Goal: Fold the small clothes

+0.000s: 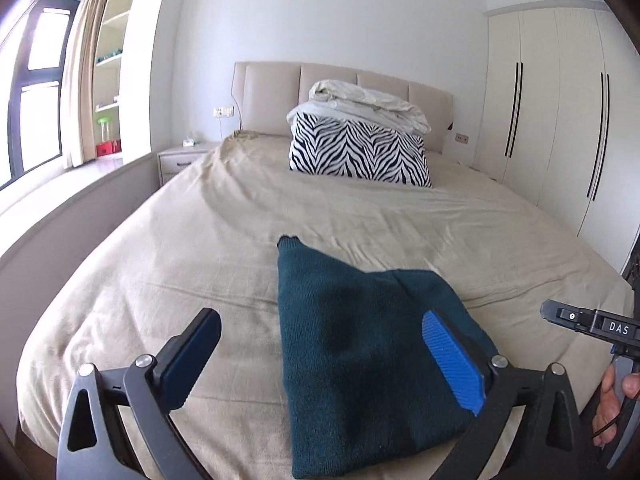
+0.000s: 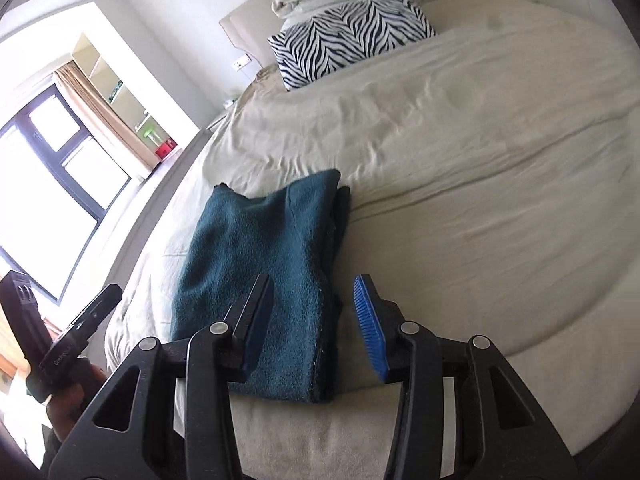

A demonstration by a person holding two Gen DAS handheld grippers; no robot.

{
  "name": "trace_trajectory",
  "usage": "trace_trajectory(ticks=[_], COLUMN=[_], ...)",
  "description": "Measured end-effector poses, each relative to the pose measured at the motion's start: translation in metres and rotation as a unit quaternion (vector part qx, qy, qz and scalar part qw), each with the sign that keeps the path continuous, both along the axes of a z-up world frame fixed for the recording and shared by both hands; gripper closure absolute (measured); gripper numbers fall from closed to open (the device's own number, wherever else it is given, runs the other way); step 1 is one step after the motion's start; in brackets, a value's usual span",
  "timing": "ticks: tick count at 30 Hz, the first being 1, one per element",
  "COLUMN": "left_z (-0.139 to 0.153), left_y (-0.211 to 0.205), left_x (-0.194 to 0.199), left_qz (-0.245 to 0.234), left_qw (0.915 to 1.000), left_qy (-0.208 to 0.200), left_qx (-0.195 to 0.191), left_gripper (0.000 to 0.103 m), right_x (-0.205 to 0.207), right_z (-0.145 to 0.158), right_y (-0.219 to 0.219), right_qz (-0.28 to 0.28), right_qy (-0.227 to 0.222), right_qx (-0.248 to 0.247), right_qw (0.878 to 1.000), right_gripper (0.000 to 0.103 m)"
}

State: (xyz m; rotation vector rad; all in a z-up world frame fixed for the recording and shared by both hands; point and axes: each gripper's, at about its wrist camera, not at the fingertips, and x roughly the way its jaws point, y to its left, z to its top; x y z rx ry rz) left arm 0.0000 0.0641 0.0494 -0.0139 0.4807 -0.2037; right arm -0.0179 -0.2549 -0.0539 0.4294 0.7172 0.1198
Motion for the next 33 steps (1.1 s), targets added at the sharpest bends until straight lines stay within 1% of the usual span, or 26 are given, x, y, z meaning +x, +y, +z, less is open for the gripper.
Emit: trace_trajectory(ticks=[2, 3, 4, 6, 7, 8, 9, 10, 11, 13, 14, 15, 16, 18, 20, 22, 23, 26, 28, 31, 33], left_z=[0.02, 0.03, 0.04, 0.059, 0.067, 0.075, 0.08, 0.083, 0.087, 0.091, 0.092, 0.09, 0.089, 0.084, 0.077, 0.067, 0.062, 0.039, 0.019, -0.005, -0.019], left_y=[-0.003, -0.003, -0.003, -0.001, 0.001, 0.003, 0.005, 0.007, 0.007, 0.004, 0.002, 0.0, -0.001, -0.001, 0.001, -0.002, -0.003, -0.008, -0.012, -0.015, -0.017], left_x=[-0.013, -0.018, -0.024, -0.035, -0.041, -0.047, -0.054, -0.061, -0.065, -0.067, -0.065, -0.062, -0.058, -0.052, -0.043, -0.032, -0.027, -0.014, -0.005, 0.003, 0.007], left_qz=[0.014, 0.025, 0.038, 0.069, 0.08, 0.085, 0.087, 0.089, 0.093, 0.093, 0.089, 0.086, 0.085, 0.085, 0.089, 0.098, 0.103, 0.104, 0.103, 0.092, 0.084], left_qw=[0.999, 0.9977, 0.996, 0.9906, 0.9877, 0.9848, 0.9815, 0.9785, 0.9771, 0.9772, 0.9791, 0.9821, 0.9847, 0.9875, 0.9906, 0.9921, 0.9919, 0.9914, 0.9897, 0.9882, 0.9866], left_qy=[-0.043, -0.062, -0.081, -0.118, -0.134, -0.151, -0.17, -0.185, -0.191, -0.19, -0.18, -0.161, -0.141, -0.12, -0.092, -0.053, -0.036, 0.014, 0.052, 0.096, 0.12], left_qx=[0.008, 0.01, 0.009, 0.003, -0.003, -0.01, -0.017, -0.02, -0.011, 0.019, 0.033, 0.046, 0.057, 0.057, 0.049, 0.058, 0.064, 0.078, 0.085, 0.077, 0.071], left_gripper=[0.0, 0.0, 0.0, 0.0, 0.0, 0.0, 0.0, 0.0, 0.0, 0.0, 0.0, 0.0, 0.0, 0.0, 0.0, 0.0, 0.0, 0.0, 0.0, 0.0, 0.0], right_x=[-0.018, -0.03, -0.041, -0.064, -0.075, -0.083, -0.086, -0.084, -0.081, -0.075, -0.075, -0.076, -0.078, -0.085, -0.082, -0.073, -0.068, -0.044, -0.03, -0.014, -0.012], right_z=[0.03, 0.045, 0.058, 0.081, 0.092, 0.102, 0.111, 0.12, 0.128, 0.14, 0.146, 0.151, 0.155, 0.16, 0.159, 0.151, 0.144, 0.114, 0.092, 0.061, 0.047], right_y=[0.01, 0.016, 0.023, 0.032, 0.037, 0.041, 0.047, 0.05, 0.053, 0.059, 0.063, 0.065, 0.068, 0.073, 0.081, 0.087, 0.088, 0.081, 0.072, 0.061, 0.06], right_qz=[-0.018, -0.033, -0.049, -0.077, -0.091, -0.102, -0.106, -0.104, -0.092, -0.056, -0.042, -0.032, -0.03, -0.032, -0.026, -0.031, -0.035, -0.051, -0.068, -0.09, -0.092], right_qy=[-0.059, -0.092, -0.128, -0.211, -0.255, -0.286, -0.298, -0.296, -0.288, -0.264, -0.254, -0.252, -0.256, -0.264, -0.246, -0.204, -0.182, -0.099, -0.043, 0.028, 0.047], right_qx=[-0.062, -0.095, -0.121, -0.148, -0.157, -0.171, -0.188, -0.203, -0.212, -0.203, -0.193, -0.182, -0.175, -0.179, -0.202, -0.228, -0.233, -0.223, -0.21, -0.201, -0.203], right_qw=[0.996, 0.991, 0.983, 0.963, 0.95, 0.937, 0.93, 0.927, 0.929, 0.941, 0.947, 0.95, 0.95, 0.947, 0.947, 0.952, 0.955, 0.968, 0.975, 0.975, 0.974], right_gripper=[0.053, 0.038, 0.017, 0.0, 0.0, 0.0, 0.0, 0.0, 0.0, 0.0, 0.0, 0.0, 0.0, 0.0, 0.0, 0.0, 0.0, 0.0, 0.0, 0.0, 0.0])
